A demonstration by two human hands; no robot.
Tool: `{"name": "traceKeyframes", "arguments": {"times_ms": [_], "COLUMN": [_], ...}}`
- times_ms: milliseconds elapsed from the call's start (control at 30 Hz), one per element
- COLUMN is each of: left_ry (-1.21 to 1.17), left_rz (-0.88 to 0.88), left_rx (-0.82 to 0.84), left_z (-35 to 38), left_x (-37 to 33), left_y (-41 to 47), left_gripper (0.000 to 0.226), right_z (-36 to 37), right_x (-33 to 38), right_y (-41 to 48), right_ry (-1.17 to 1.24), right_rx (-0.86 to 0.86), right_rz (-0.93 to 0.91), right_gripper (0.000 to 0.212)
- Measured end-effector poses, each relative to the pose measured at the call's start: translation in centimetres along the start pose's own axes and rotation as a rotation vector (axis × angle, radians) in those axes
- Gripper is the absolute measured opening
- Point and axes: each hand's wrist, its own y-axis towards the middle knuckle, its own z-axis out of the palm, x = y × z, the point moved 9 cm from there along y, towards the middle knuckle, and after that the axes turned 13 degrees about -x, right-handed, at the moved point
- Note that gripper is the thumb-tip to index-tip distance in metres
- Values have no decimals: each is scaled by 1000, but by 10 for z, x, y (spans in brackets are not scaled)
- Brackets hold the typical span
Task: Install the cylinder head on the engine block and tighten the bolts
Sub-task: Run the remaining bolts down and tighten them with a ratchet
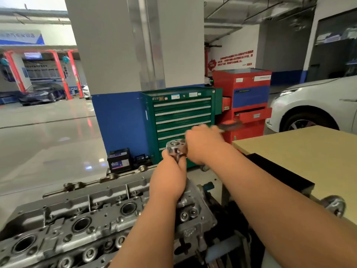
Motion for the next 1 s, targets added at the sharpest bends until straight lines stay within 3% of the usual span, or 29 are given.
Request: {"name": "traceKeyframes", "arguments": {"times_ms": [33, 67, 133, 233, 333, 400, 467, 567, 633, 733, 833, 900, 1000], "left_ry": [6, -1, -32, -27, 46, 142, 170, 142, 116, 138, 84, 90, 52], "left_rz": [-5, -23, -74, -43, -5, 38, 76, 55, 0, 36, 31, 11, -34], "left_rx": [29, 44, 44, 26, -4, -81, -93, -56, -55, -56, -61, -26, -33], "left_z": [3, 5, 3, -1, -2, -10, -14, -10, -9, -8, -9, -6, -6], "left_x": [0, 2, 7, 2, -3, -7, -10, -4, 0, -5, -5, 0, 3], "left_y": [-2, -2, -1, -2, -3, -3, -7, -5, -2, -2, -4, -6, -3], "left_gripper": [19, 20, 20, 17, 21, 19, 17, 17, 18, 23, 20, 21, 20], "right_z": [-6, -17, -29, -24, -2, -4, -6, -23, -27, -13, -8, -12, -21], "right_x": [-3, 7, 28, 5, -2, 7, 4, 18, 15, 6, 11, 14, 19], "right_y": [-24, -48, -69, -34, 4, 3, -23, -55, -39, -2, -9, -32, -40], "right_ry": [-60, -107, -142, -9, 250, 66, -88, -148, -82, 194, 44, -130, -96], "right_rx": [-46, -157, -215, -171, 33, 52, 63, -203, -255, -74, 27, -57, -233], "right_rz": [83, 95, 88, 83, 4, -55, 57, 63, 47, -51, -50, 26, 34], "right_gripper": [31, 31, 27, 17, 23, 28, 38, 25, 16, 18, 27, 35, 20]}}
